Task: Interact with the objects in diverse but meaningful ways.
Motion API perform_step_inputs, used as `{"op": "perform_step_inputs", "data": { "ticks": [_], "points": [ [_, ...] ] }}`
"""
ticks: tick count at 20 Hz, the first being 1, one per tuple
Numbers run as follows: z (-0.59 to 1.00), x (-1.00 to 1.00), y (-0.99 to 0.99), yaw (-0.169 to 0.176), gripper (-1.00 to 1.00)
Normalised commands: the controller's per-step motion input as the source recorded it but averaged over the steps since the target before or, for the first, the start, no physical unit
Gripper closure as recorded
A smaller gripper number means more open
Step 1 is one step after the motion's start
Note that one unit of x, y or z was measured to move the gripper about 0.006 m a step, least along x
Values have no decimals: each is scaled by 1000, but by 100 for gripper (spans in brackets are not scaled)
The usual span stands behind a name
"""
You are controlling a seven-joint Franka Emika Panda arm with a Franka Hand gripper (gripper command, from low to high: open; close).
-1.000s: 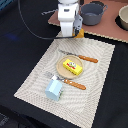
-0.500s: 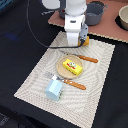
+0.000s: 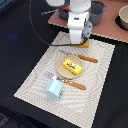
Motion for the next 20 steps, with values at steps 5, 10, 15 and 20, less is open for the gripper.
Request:
{"op": "perform_step_inputs", "data": {
  "ticks": [5, 10, 15, 20],
  "points": [
    [619, 657, -314, -116, -100],
    [281, 560, -561, -107, -100],
    [5, 265, -768, -62, -100],
    [225, 180, -878, -21, -100]
  ]
}}
